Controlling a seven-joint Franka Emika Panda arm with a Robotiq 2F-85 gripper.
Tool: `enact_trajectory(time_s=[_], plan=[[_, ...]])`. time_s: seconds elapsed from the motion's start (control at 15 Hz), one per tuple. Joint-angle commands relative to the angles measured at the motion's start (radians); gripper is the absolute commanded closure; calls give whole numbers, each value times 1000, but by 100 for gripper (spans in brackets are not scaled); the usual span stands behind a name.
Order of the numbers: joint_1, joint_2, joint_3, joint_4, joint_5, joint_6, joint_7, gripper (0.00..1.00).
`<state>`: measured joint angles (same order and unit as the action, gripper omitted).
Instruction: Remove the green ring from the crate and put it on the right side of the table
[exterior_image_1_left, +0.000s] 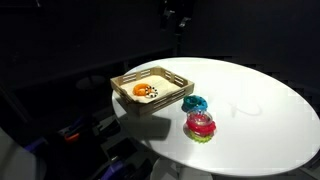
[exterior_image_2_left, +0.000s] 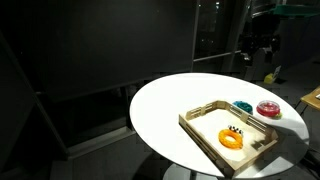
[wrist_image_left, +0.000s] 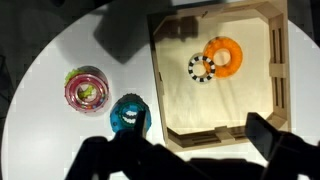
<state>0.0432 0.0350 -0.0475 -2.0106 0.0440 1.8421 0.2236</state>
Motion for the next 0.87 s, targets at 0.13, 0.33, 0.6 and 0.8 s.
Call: enact_trajectory(time_s=[0.13,0.33,0.6,0.8], plan=[[-14,-127,26,-22,3,-8,-7,0],[-16,-154,32,-22,11,-6,-11,0],[-16,-135,36,-7,6,-2,-2,0],[-16,-135,36,-10,6,-2,-2,0]])
